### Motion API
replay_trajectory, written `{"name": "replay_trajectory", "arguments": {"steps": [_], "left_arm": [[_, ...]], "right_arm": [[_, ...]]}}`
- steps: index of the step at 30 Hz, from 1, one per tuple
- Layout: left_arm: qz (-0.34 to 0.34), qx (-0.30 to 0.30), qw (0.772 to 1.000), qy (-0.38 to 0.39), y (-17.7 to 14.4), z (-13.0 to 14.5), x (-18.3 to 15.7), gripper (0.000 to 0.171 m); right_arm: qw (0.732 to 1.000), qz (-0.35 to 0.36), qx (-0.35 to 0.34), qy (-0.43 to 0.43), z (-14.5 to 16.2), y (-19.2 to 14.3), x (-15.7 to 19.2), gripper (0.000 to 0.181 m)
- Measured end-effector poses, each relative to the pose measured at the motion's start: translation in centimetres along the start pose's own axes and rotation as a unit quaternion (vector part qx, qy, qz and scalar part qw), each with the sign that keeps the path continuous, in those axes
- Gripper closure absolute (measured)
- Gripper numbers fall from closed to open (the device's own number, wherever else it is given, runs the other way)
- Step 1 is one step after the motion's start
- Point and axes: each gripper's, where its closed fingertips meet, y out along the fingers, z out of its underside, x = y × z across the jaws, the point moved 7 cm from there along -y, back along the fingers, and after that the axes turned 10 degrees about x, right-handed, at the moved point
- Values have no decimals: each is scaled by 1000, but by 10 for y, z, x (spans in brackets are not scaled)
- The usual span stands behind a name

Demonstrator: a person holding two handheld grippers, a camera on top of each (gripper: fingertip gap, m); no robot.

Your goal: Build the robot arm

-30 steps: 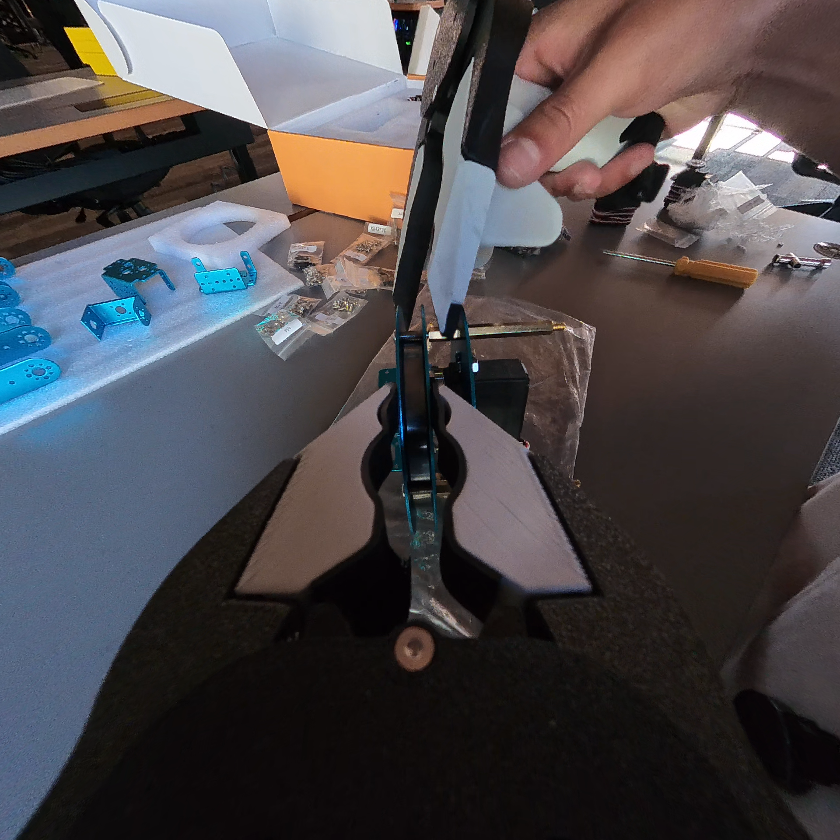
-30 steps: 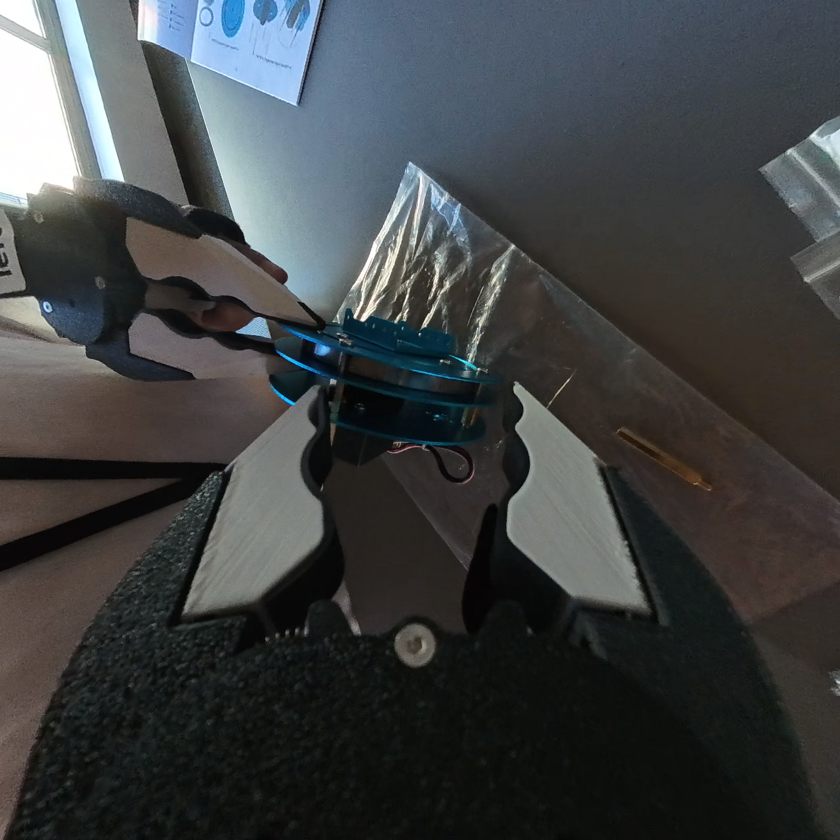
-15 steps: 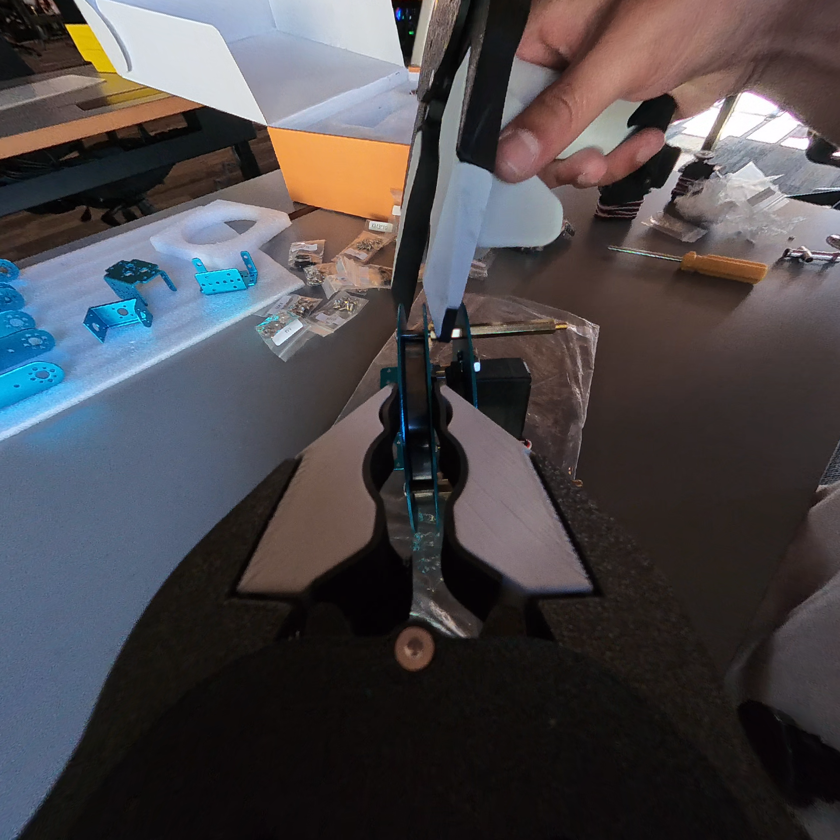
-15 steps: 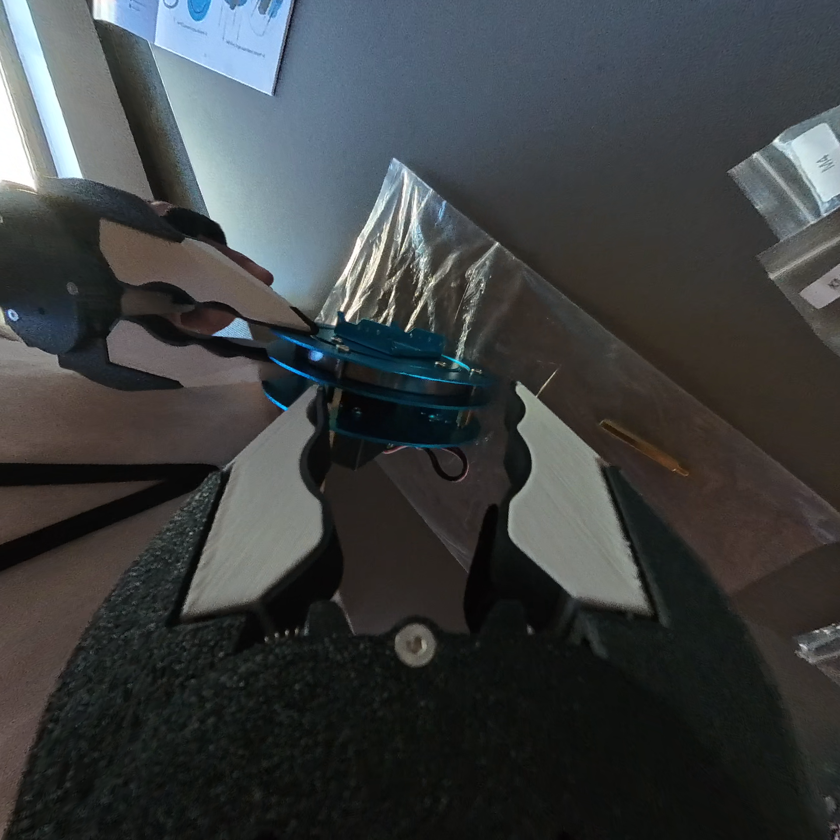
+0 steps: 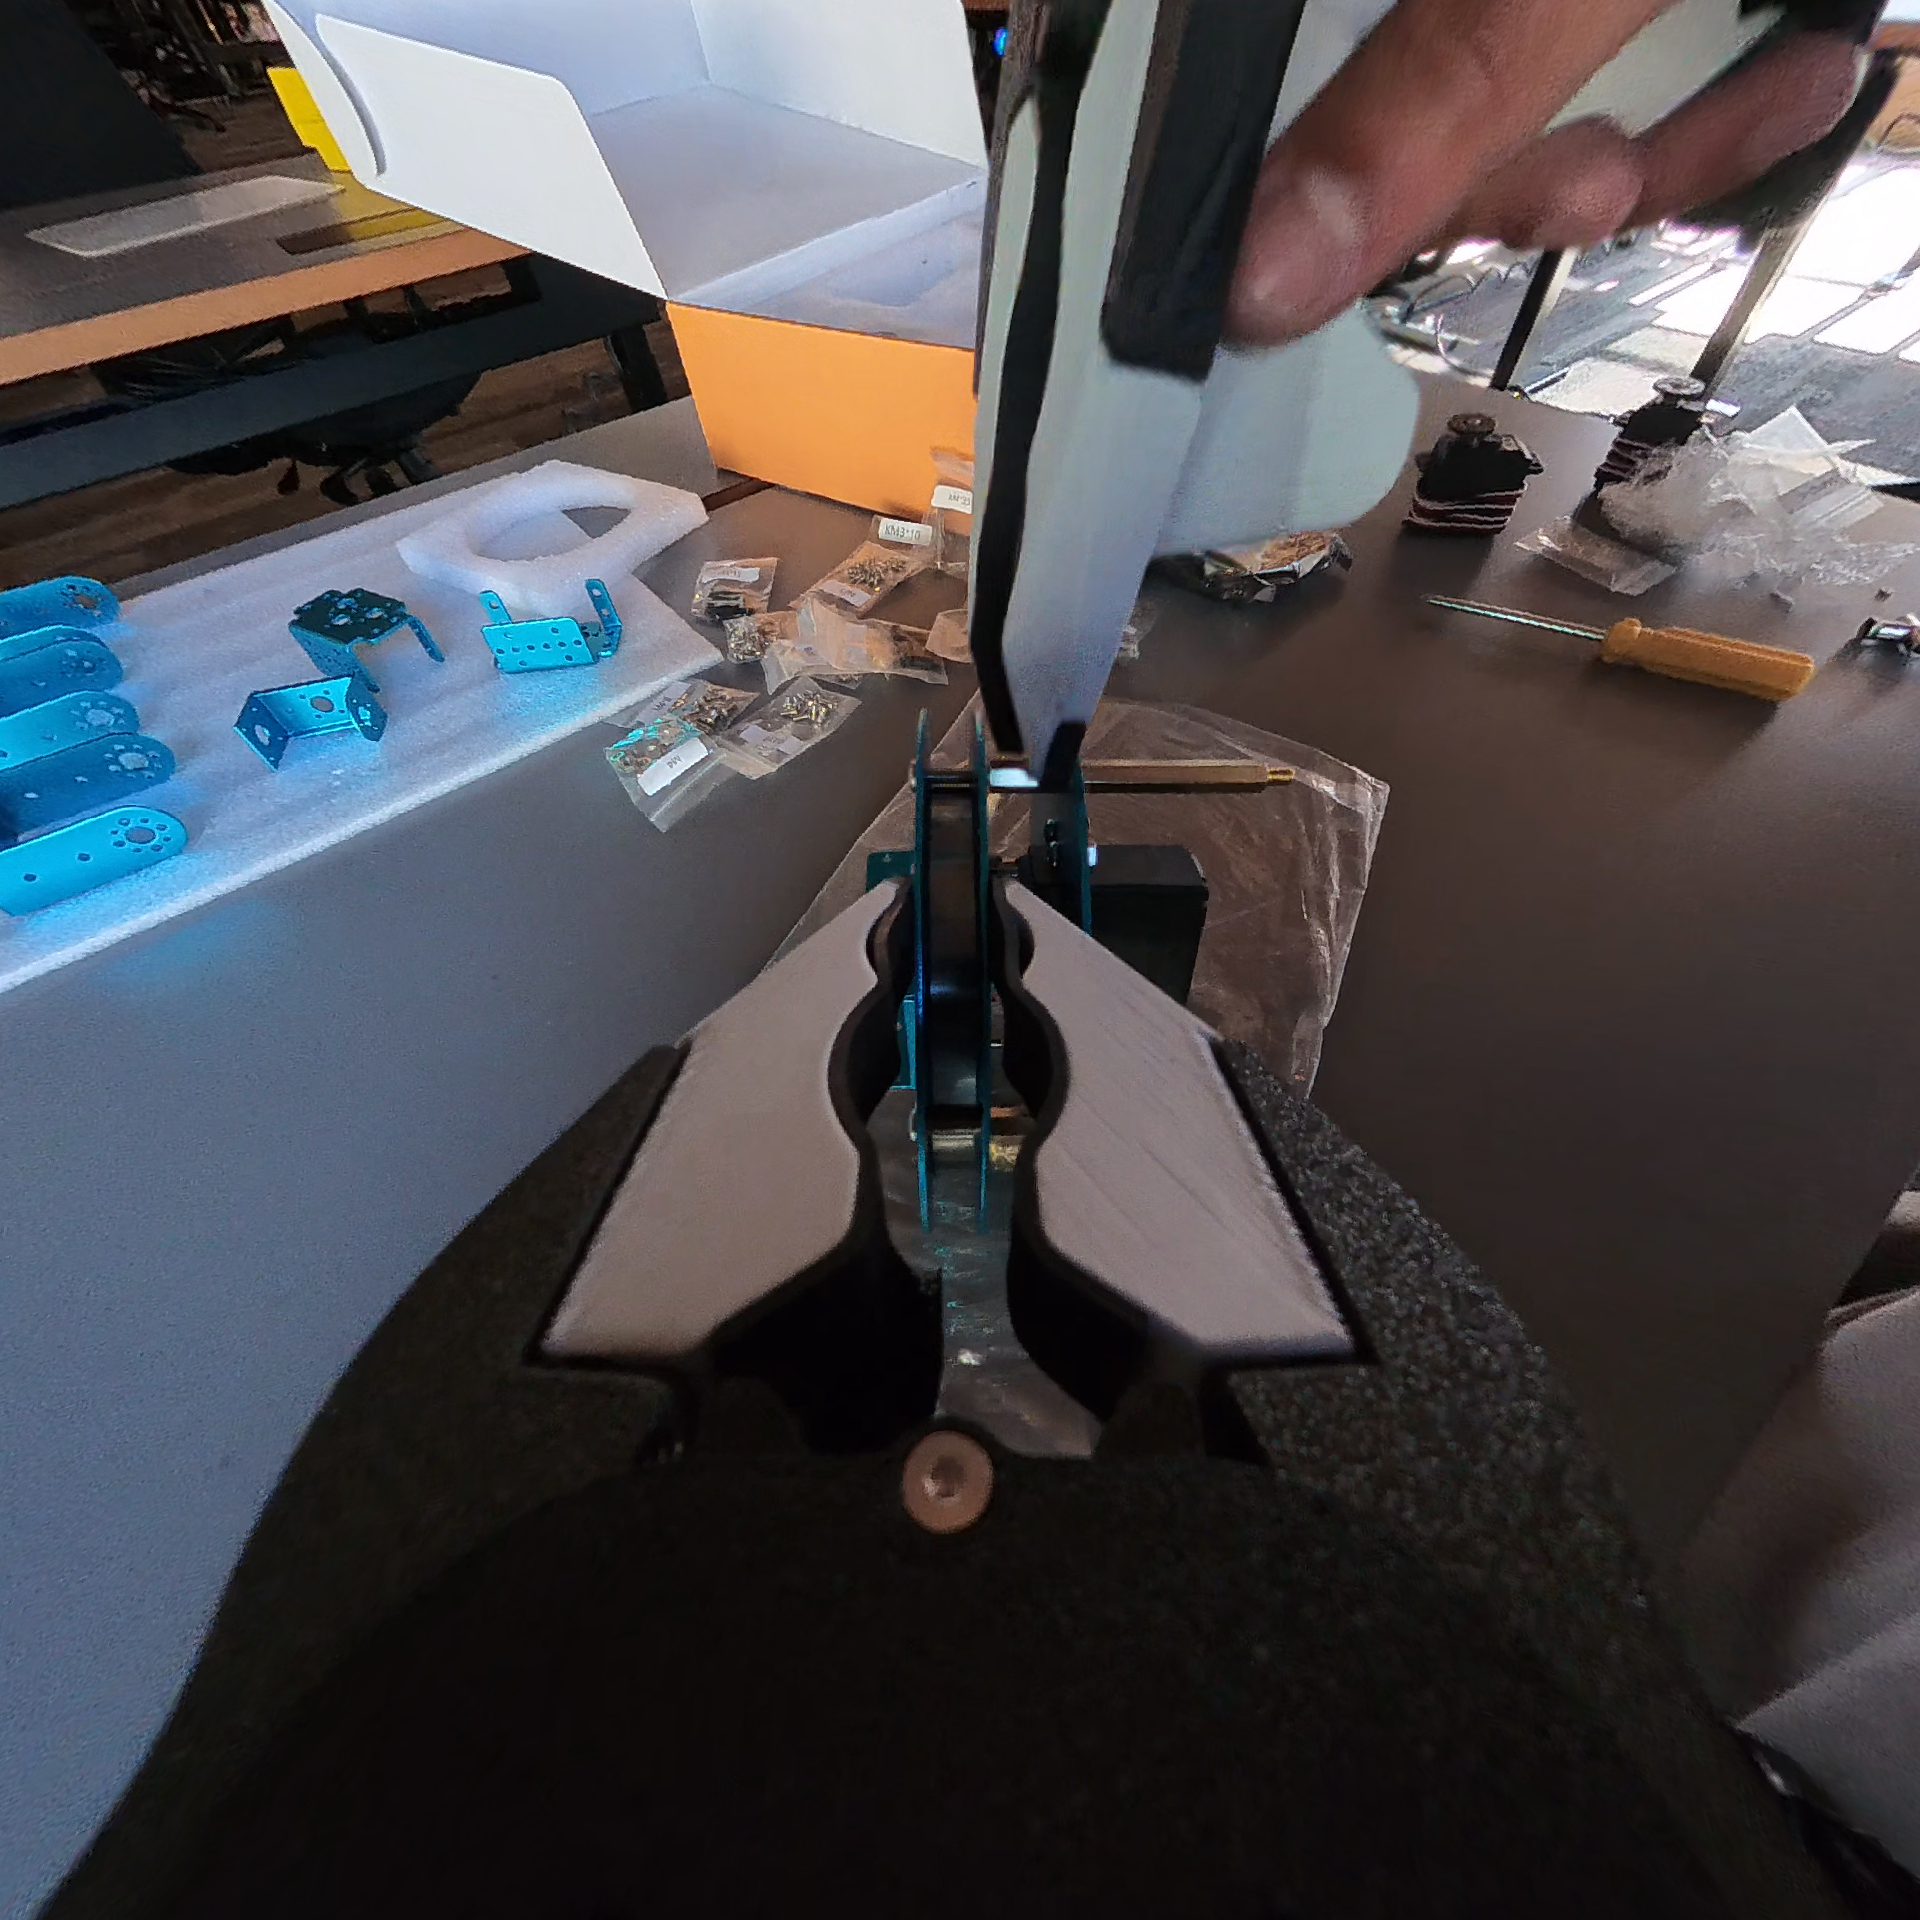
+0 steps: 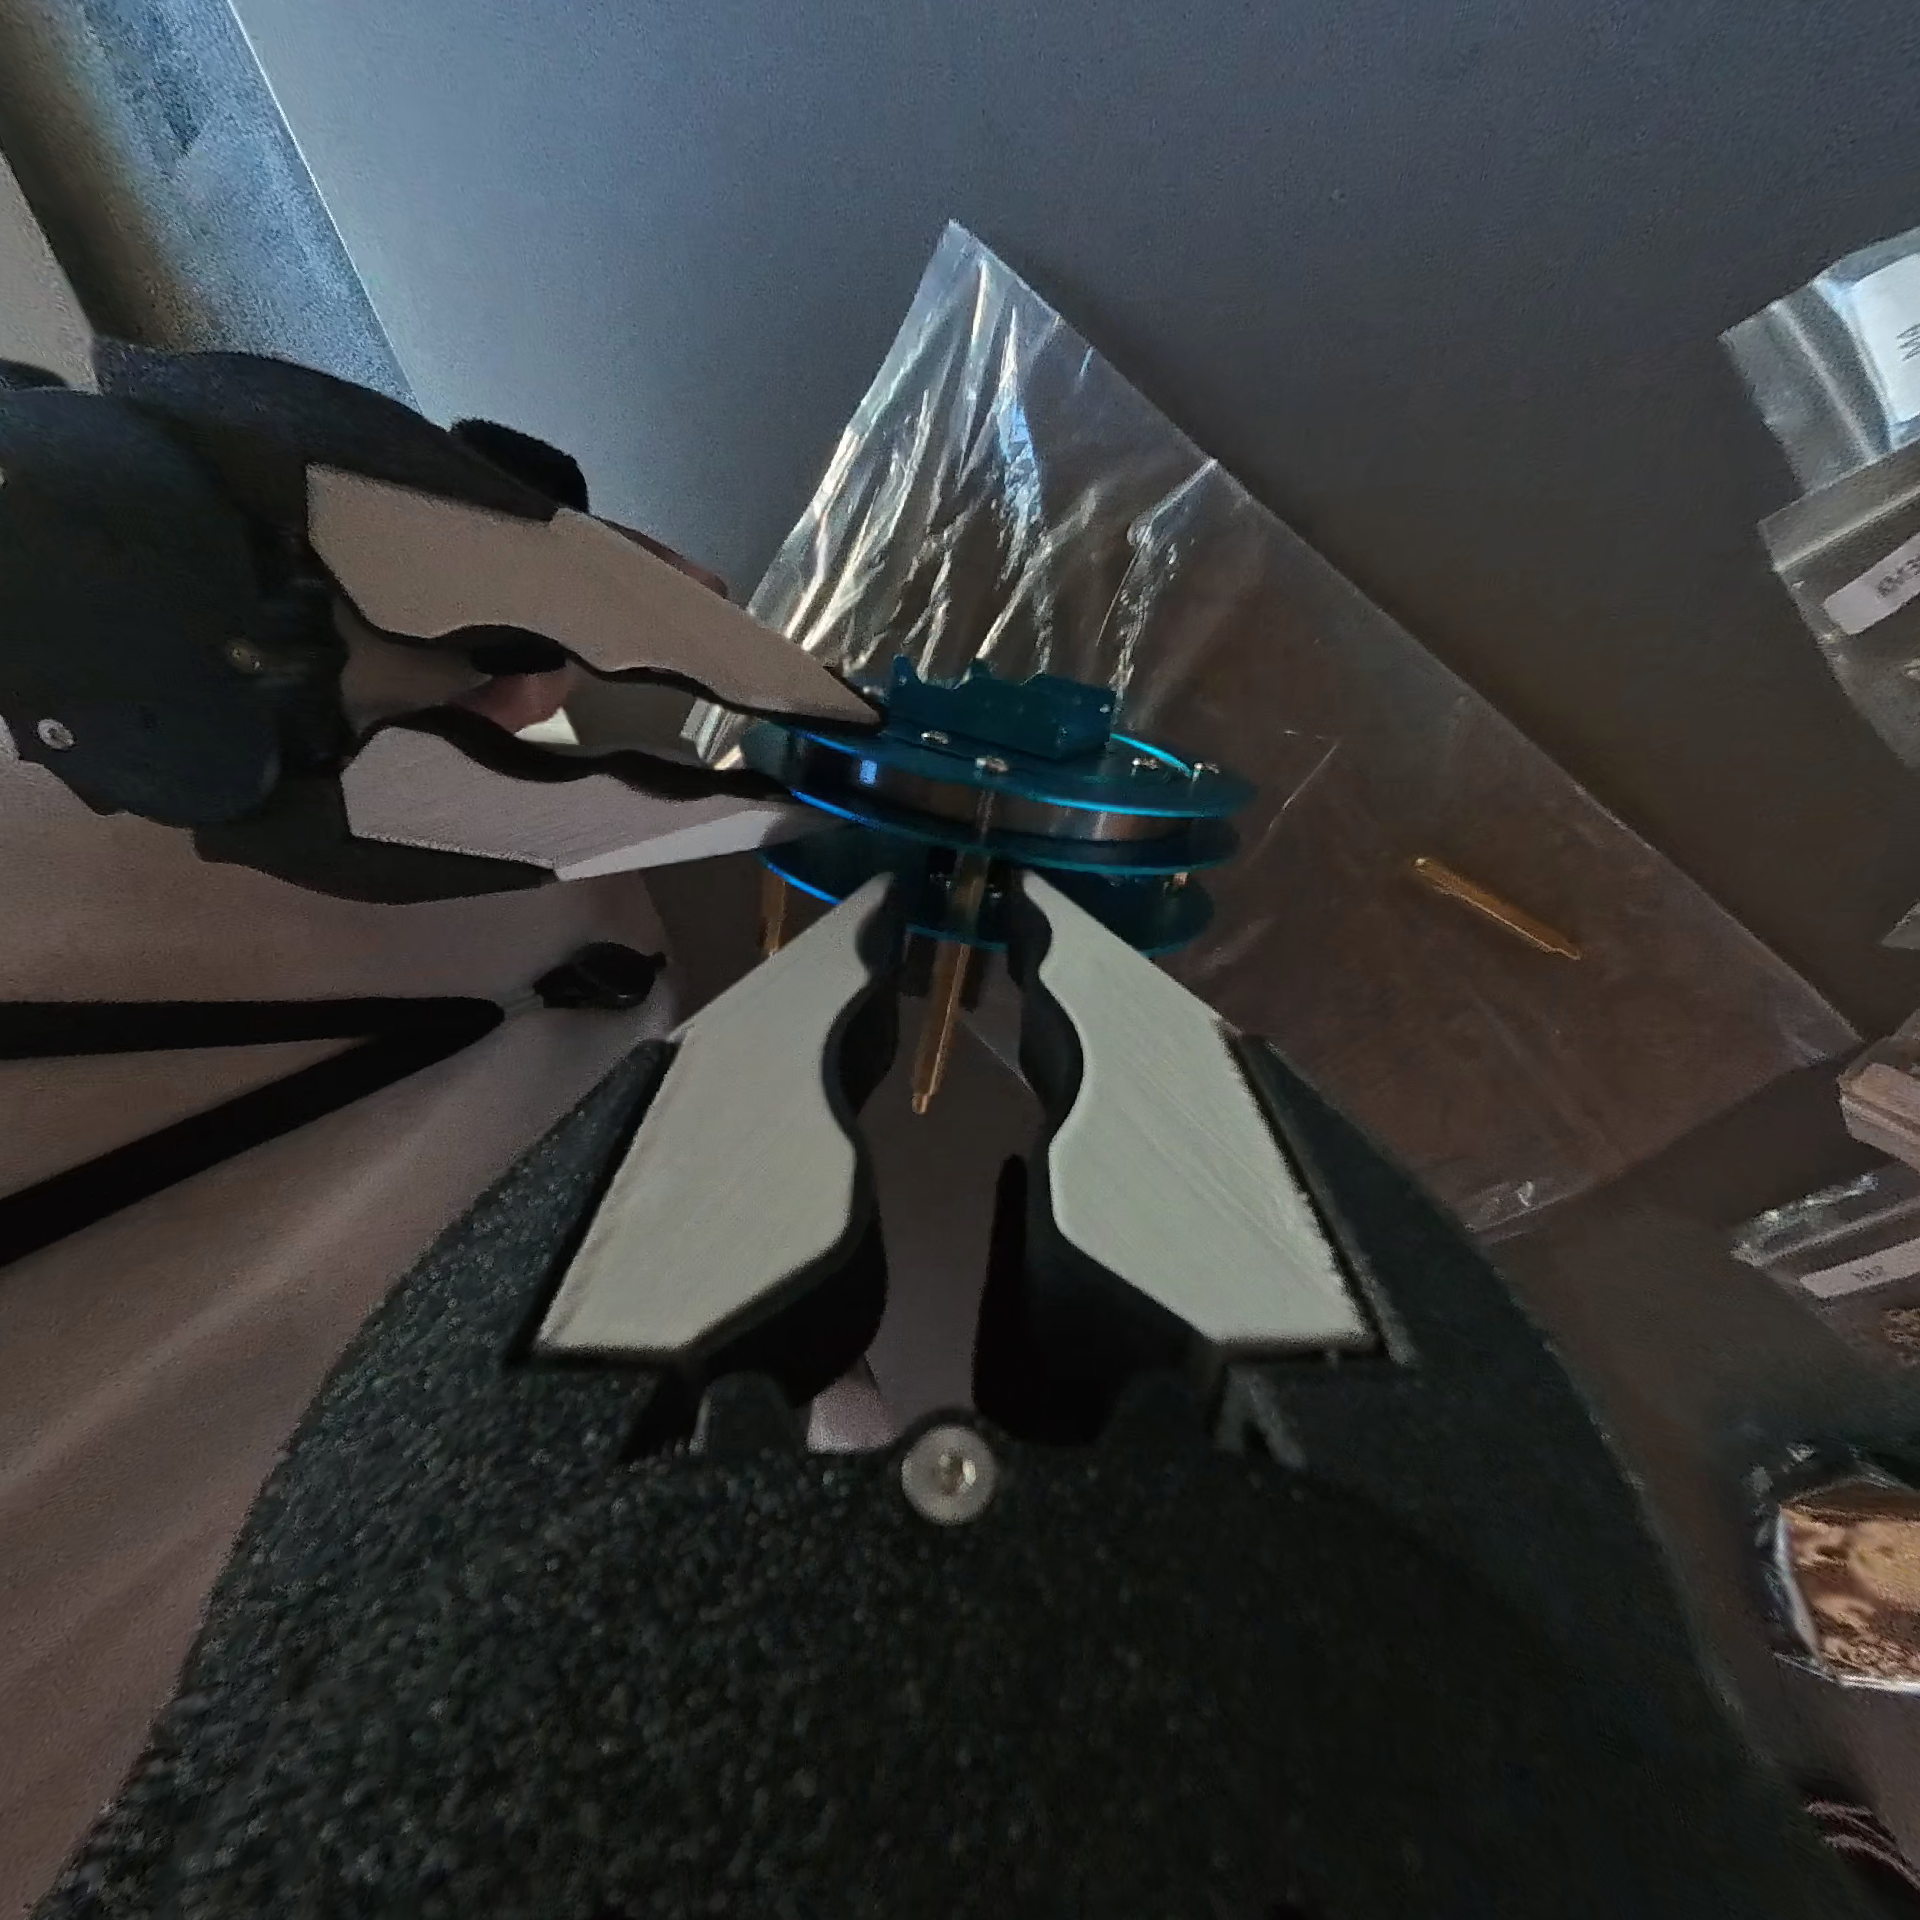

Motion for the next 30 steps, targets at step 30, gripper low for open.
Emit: {"name": "replay_trajectory", "arguments": {"steps": [30], "left_arm": [[2,-22,1000,-13,-7,11,7,160]], "right_arm": [[1000,12,-8,10,-11,10,6,176]]}}
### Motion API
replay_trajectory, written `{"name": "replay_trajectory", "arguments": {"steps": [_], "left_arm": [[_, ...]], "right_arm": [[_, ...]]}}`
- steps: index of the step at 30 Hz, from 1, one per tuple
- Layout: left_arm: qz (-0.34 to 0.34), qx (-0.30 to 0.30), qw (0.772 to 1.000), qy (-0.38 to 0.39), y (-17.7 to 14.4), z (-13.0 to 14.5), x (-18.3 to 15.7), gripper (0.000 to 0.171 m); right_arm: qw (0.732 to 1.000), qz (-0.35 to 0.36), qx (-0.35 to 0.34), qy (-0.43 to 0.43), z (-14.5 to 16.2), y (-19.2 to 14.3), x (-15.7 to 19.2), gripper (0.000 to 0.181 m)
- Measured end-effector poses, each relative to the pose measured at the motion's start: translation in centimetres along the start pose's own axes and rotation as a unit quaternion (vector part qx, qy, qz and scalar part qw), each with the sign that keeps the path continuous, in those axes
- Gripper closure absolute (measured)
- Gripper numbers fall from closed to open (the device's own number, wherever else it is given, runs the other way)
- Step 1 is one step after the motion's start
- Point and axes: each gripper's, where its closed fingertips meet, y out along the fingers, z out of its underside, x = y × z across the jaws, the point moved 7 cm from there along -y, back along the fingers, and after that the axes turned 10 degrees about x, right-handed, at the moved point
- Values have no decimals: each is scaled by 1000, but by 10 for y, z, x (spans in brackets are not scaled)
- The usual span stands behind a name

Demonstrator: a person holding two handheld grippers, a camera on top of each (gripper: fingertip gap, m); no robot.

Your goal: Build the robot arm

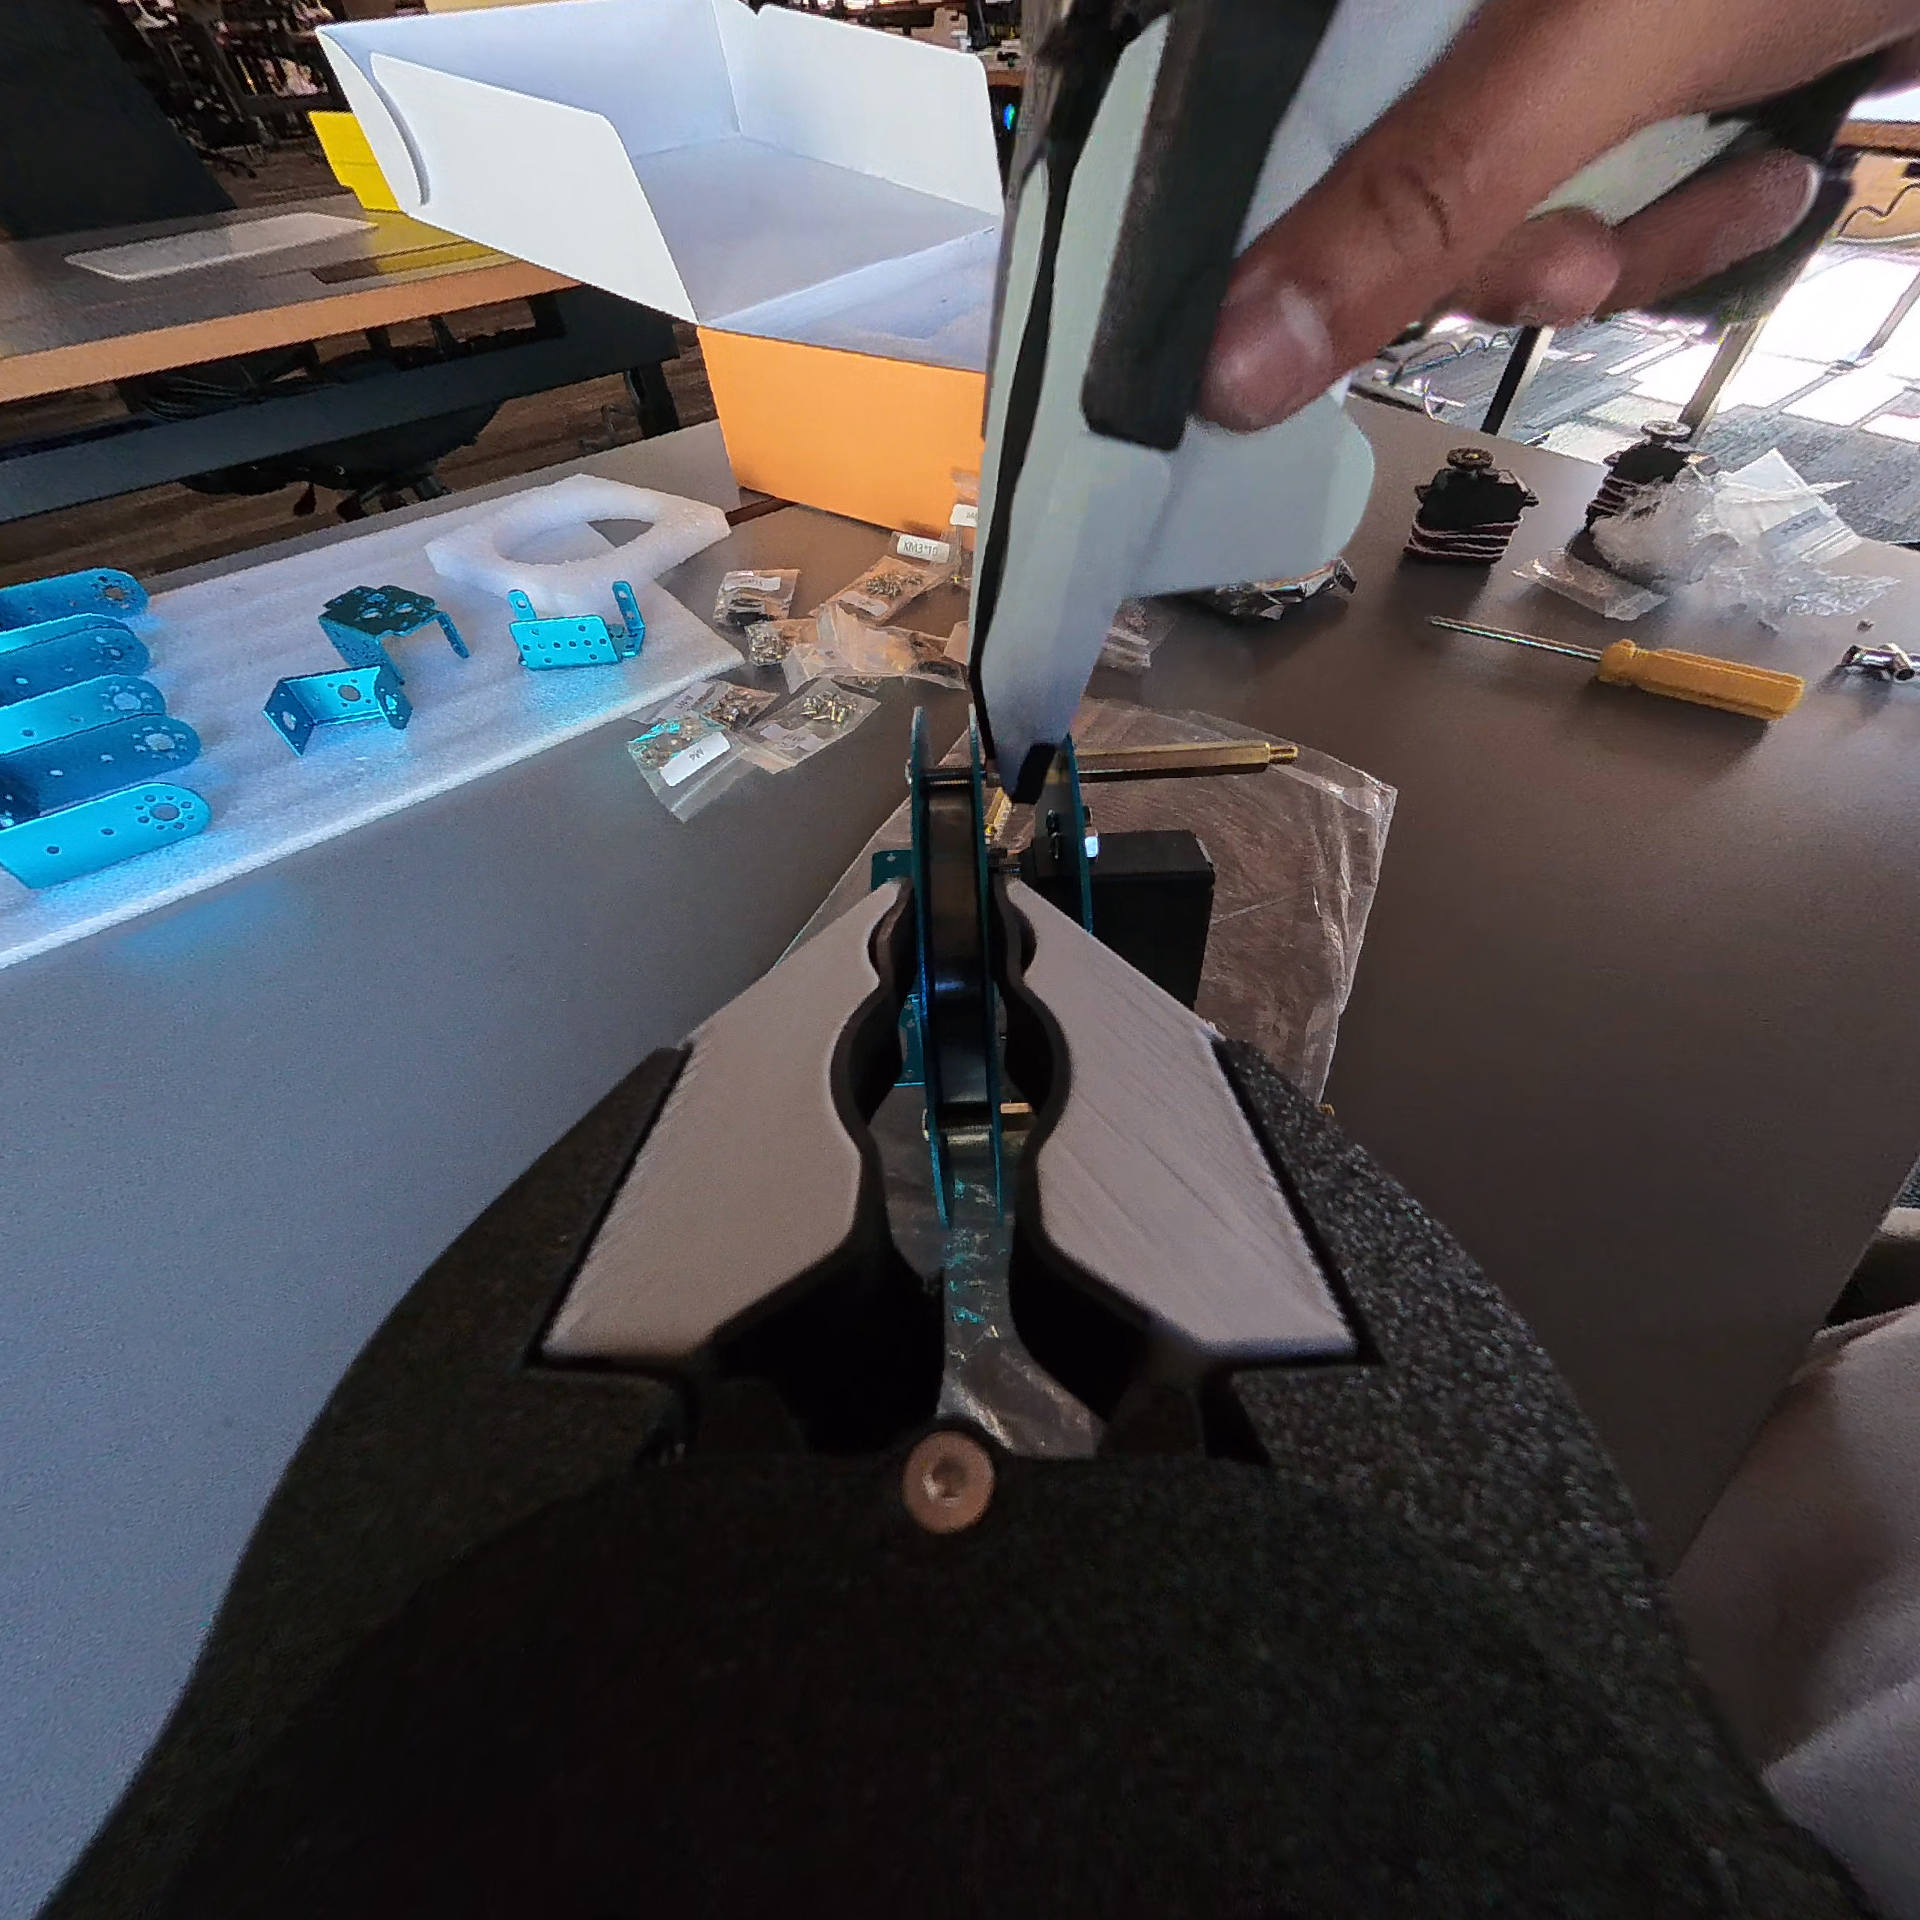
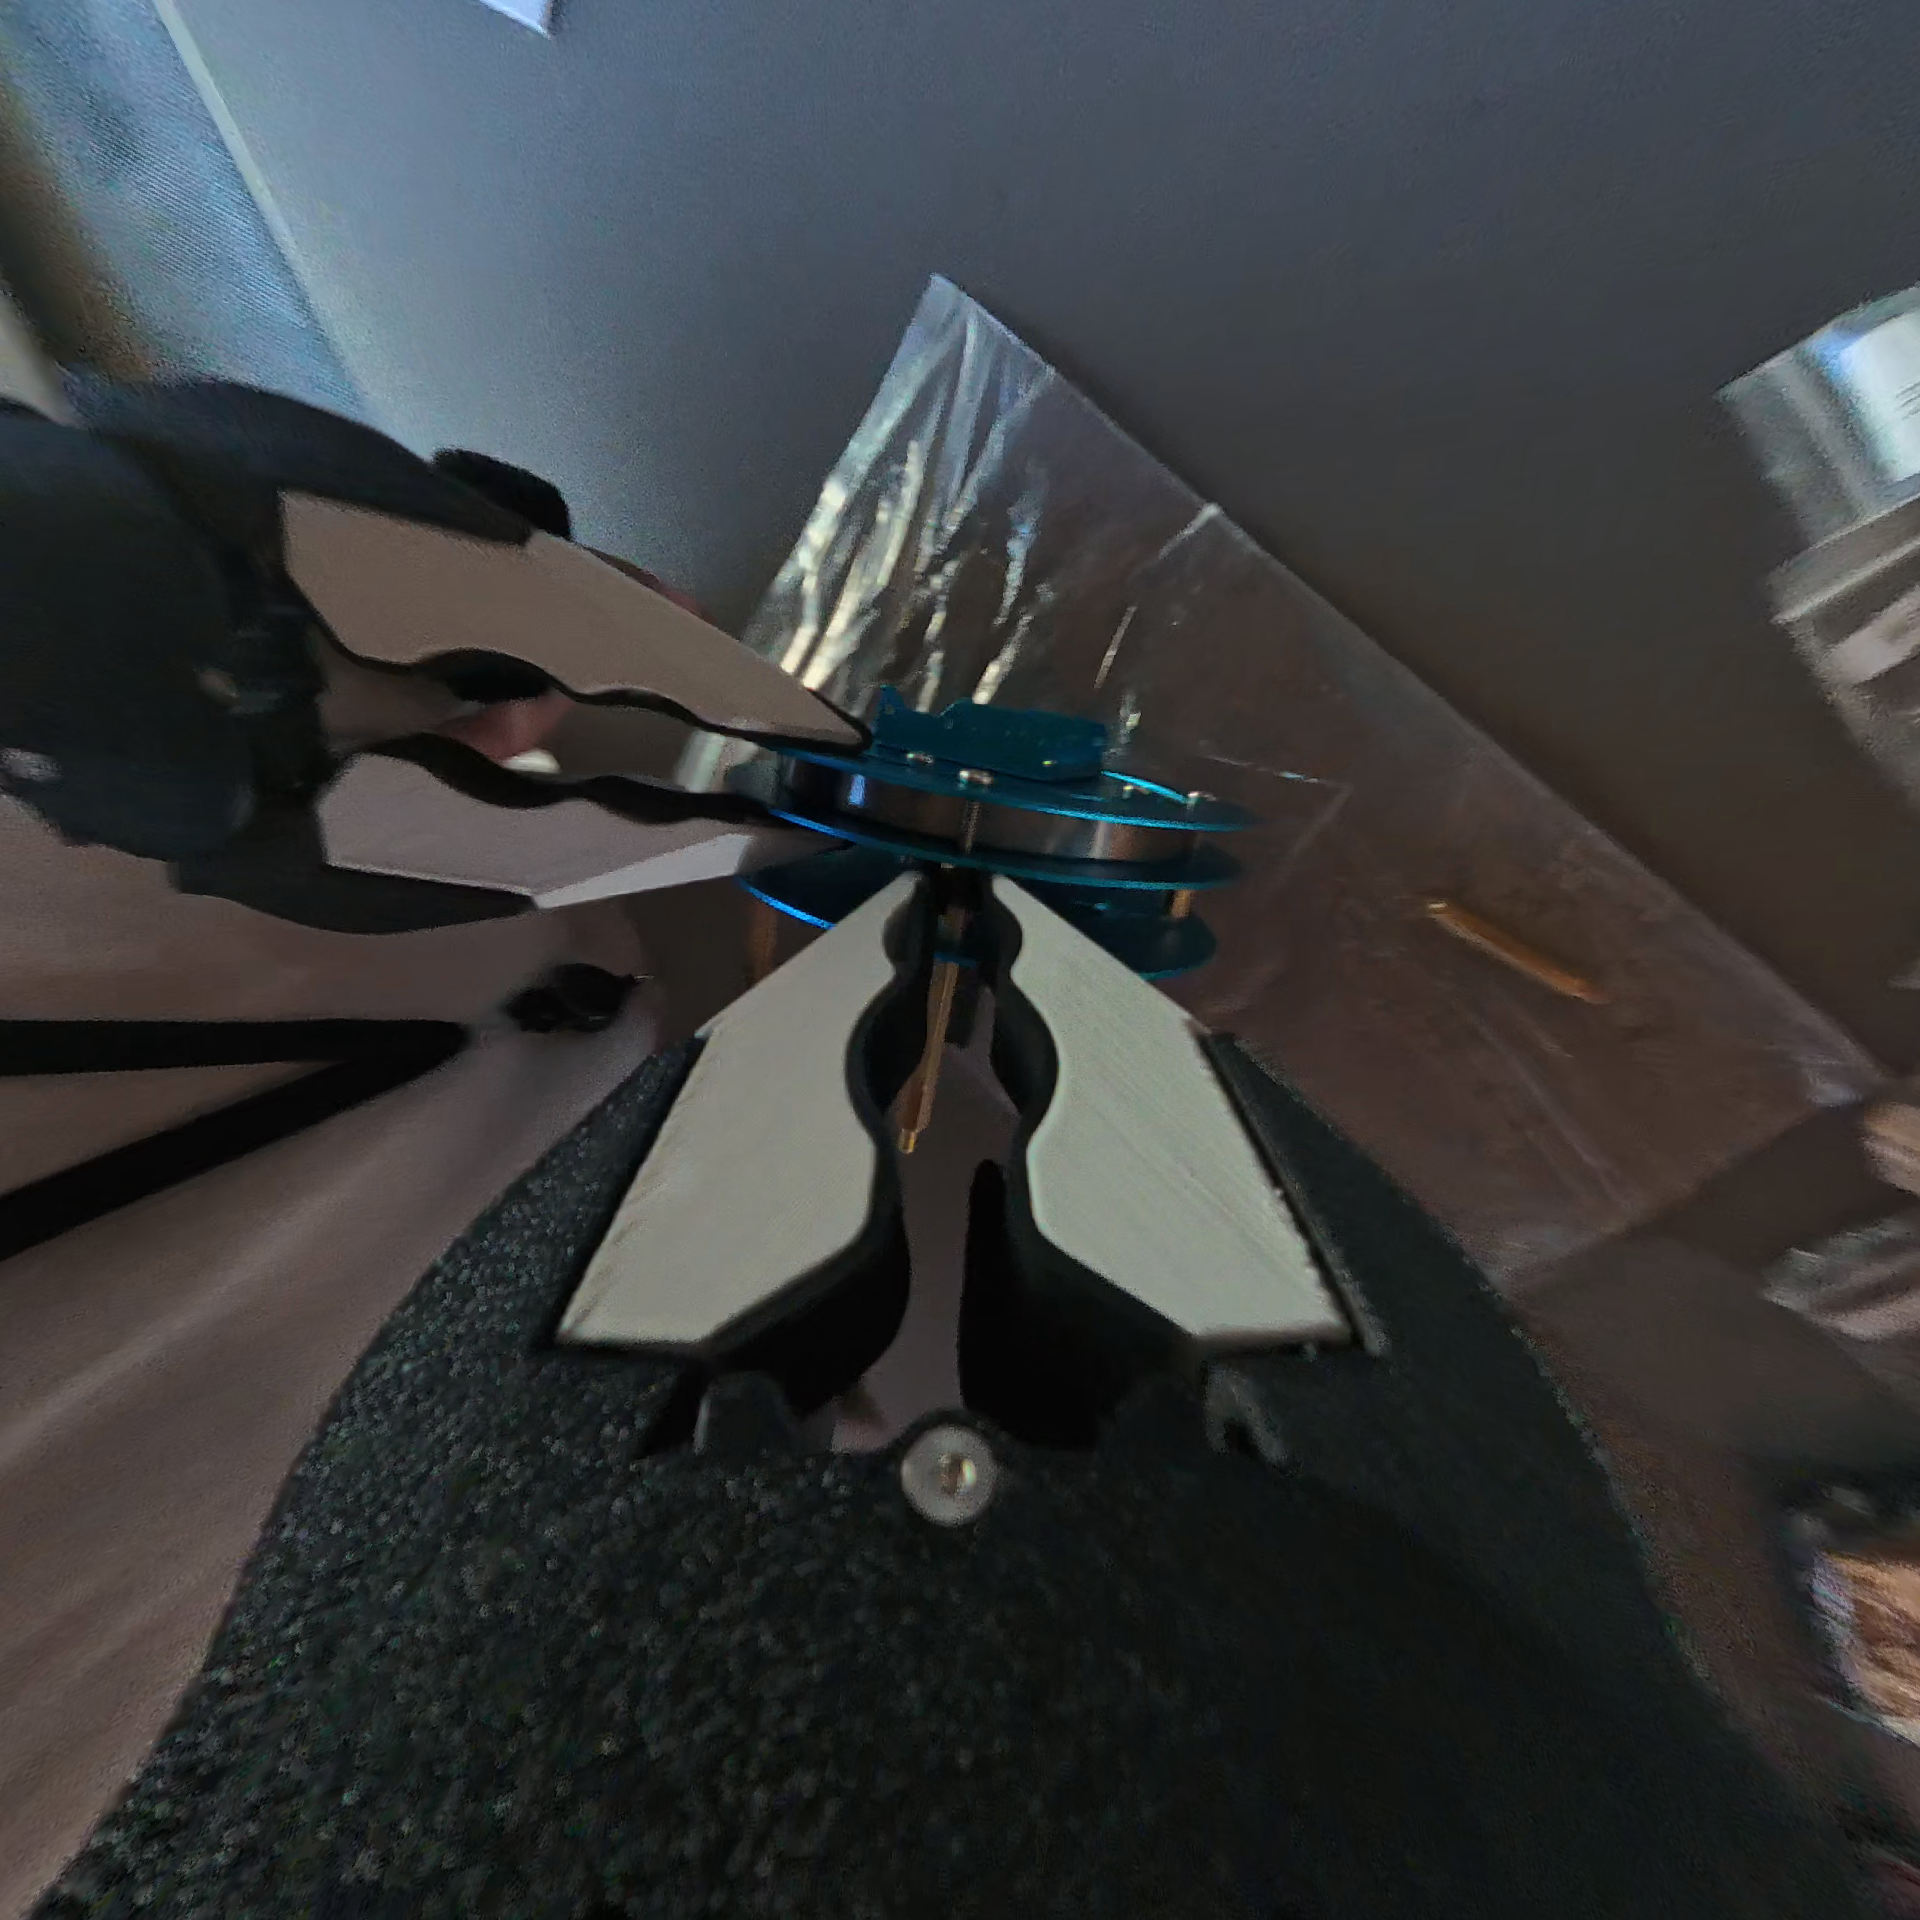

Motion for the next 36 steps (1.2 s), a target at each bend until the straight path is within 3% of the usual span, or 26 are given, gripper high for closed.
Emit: {"name": "replay_trajectory", "arguments": {"steps": [3,5,7,10,12,14,17,19,21,23,25,27,28,30,33,36], "left_arm": [[2,-3,1000,1,-2,2,0,160],[4,-5,1000,2,-2,3,-1,160],[5,-3,1000,-3,-2,2,0,160],[2,-1,1000,1,-1,1,-1,160],[5,-2,1000,4,-1,1,-3,159],[4,-2,1000,6,0,0,-4,160],[-3,-1,1000,7,0,0,-4,159],[-5,-3,1000,7,-1,1,-4,159],[-3,-6,1000,9,-1,2,-5,159],[-3,-7,1000,11,-2,2,-5,159],[-1,-6,1000,6,-2,2,-4,159],[0,-4,1000,4,-1,2,-4,159],[1,-5,1000,5,-1,1,-4,159],[3,-5,1000,8,-1,1,-6,159],[-4,-4,1000,11,-1,0,-7,159],[-5,-5,1000,5,-1,1,-5,159]], "right_arm": [[975,-199,-14,101,5,5,-18,178],[948,-283,-25,142,9,10,-26,177],[963,-240,-38,118,7,8,-23,177],[999,-34,-26,12,5,-1,-4,174],[997,72,-9,-37,7,-2,8,169],[993,104,-2,-48,7,-2,14,175],[998,61,-8,-22,6,-2,8,177],[998,-54,-21,34,7,-1,-4,177],[972,-207,-28,112,11,4,-19,178],[943,-293,-36,152,14,9,-27,178],[959,-248,-47,127,13,7,-23,177],[993,-103,-37,49,11,1,-11,170],[999,-21,-25,16,11,-1,-6,163],[998,58,-10,-29,10,-2,8,167],[996,80,0,-30,7,0,11,176],[999,-23,-17,22,7,0,0,177]]}}
